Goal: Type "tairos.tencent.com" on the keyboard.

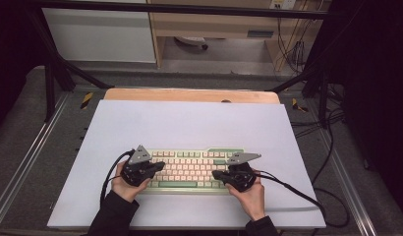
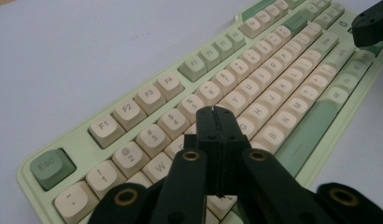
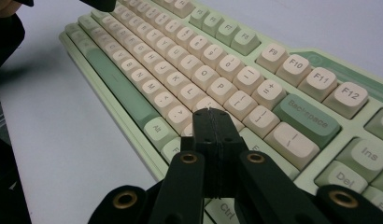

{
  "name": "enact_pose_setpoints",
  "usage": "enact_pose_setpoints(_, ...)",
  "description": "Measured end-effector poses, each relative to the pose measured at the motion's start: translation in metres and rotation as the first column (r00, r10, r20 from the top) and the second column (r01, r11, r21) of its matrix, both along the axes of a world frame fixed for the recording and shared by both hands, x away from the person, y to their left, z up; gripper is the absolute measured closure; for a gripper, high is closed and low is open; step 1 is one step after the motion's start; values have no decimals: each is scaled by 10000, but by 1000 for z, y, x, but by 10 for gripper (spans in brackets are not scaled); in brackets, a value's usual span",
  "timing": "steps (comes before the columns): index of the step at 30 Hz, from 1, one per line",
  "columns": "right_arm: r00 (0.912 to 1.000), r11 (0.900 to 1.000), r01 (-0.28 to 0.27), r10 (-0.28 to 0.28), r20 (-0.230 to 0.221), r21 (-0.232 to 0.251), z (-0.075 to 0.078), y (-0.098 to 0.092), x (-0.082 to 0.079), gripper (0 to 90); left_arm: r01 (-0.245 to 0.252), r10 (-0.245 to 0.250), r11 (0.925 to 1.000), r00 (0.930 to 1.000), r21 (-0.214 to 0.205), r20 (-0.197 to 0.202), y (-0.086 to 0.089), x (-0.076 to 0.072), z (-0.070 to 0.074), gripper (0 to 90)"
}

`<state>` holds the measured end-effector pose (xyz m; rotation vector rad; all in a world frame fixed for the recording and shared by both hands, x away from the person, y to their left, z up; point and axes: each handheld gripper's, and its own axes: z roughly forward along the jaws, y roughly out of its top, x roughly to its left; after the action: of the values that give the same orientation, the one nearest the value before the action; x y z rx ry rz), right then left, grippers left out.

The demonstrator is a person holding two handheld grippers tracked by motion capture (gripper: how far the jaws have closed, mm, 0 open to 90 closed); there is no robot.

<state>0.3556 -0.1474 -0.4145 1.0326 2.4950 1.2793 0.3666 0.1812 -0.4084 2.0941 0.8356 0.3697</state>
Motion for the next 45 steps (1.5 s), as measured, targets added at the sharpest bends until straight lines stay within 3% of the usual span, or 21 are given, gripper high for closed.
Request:
enact_pose_setpoints(18, 9999, 9999, 99, -99, 35, 58, 0, -9, -3, 900, 58, -52, 9996, 9997, 262, -244, -29, 16, -11, 900)
enact_pose_setpoints(38, 10000, 9999, 95, -95, 18, 88, -2, -9, -2, 900, 148, -134, 9989, 9994, 437, -323, -34, 19, -22, 899)
enact_pose_setpoints(45, 9999, 9999, 106, -106, 5, 103, -2, -9, -2, 900, 185, -178, 9995, 9995, 274, -254, -32, 16, -18, 899)
